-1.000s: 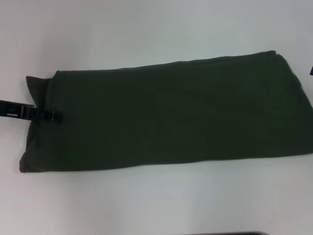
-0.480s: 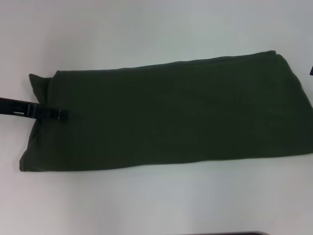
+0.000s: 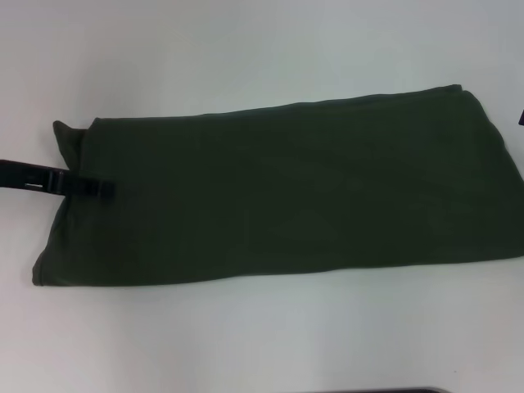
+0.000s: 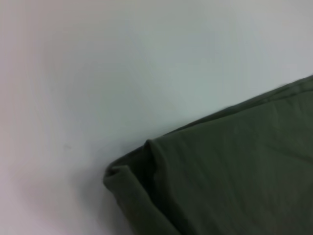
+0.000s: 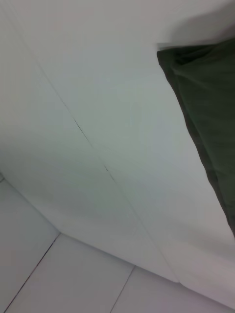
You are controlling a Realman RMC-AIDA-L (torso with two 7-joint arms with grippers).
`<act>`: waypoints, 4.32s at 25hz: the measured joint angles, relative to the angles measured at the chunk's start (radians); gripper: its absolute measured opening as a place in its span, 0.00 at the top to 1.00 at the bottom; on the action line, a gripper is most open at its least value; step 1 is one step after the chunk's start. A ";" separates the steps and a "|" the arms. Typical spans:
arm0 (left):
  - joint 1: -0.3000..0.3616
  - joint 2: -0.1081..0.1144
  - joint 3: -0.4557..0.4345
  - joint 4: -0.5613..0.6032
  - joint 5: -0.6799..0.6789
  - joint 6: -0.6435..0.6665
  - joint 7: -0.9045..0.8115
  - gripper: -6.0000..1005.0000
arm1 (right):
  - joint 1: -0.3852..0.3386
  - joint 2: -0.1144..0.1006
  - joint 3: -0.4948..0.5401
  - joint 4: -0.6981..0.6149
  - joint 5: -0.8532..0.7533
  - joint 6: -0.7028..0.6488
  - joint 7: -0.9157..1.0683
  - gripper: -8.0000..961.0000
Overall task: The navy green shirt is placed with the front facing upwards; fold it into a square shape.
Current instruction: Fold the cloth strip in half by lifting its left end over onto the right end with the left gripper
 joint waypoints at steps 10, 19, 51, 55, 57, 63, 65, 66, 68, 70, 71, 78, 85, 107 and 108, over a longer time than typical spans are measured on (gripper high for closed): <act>-0.002 0.005 0.000 -0.003 -0.001 -0.002 -0.012 0.59 | -0.002 -0.001 0.000 0.000 0.000 0.000 -0.002 0.22; -0.005 0.008 0.001 -0.005 0.005 0.002 -0.014 0.82 | -0.002 0.000 -0.001 0.002 0.000 0.002 -0.003 0.22; 0.002 0.054 -0.146 0.018 0.006 -0.002 -0.028 0.97 | 0.036 0.023 -0.033 0.009 -0.002 0.003 -0.017 0.23; 0.005 0.058 -0.147 0.043 0.013 0.013 -0.050 0.97 | 0.050 0.032 -0.038 0.011 -0.002 0.009 -0.018 0.23; 0.006 0.058 -0.144 0.052 0.014 0.024 -0.061 0.97 | 0.056 0.034 -0.042 0.011 -0.002 0.009 -0.018 0.23; 0.003 0.057 -0.119 0.056 0.038 0.039 -0.088 0.96 | 0.070 0.045 -0.055 0.011 -0.002 0.010 -0.027 0.23; 0.003 0.057 -0.122 0.065 0.043 0.040 -0.097 0.96 | 0.076 0.049 -0.063 0.011 -0.002 0.011 -0.029 0.23; 0.004 0.057 -0.123 0.072 0.042 0.042 -0.101 0.96 | 0.080 0.051 -0.067 0.011 -0.002 0.012 -0.029 0.23; 0.006 0.056 -0.124 0.087 0.035 0.054 -0.106 0.96 | 0.085 0.056 -0.076 0.011 -0.002 0.014 -0.030 0.23; 0.006 0.054 -0.125 0.094 0.027 0.071 -0.106 0.96 | 0.091 0.061 -0.086 0.011 -0.002 0.018 -0.031 0.23; 0.004 0.053 -0.125 0.095 0.023 0.079 -0.106 0.95 | 0.093 0.064 -0.092 0.011 -0.002 0.022 -0.031 0.23; -0.001 0.049 -0.125 0.124 -0.012 0.120 -0.123 0.95 | 0.107 0.075 -0.118 0.011 -0.002 0.035 -0.037 0.23; 0.006 0.052 -0.128 0.138 -0.097 0.164 -0.134 0.94 | 0.121 0.086 -0.129 0.012 -0.002 0.038 -0.042 0.23; -0.005 0.035 -0.116 0.151 -0.450 0.323 -0.136 0.93 | 0.134 0.075 -0.126 0.005 0.005 0.030 -0.033 0.23; -0.008 0.034 -0.115 0.151 -0.461 0.324 -0.136 0.93 | 0.134 0.074 -0.126 0.005 0.005 0.030 -0.031 0.23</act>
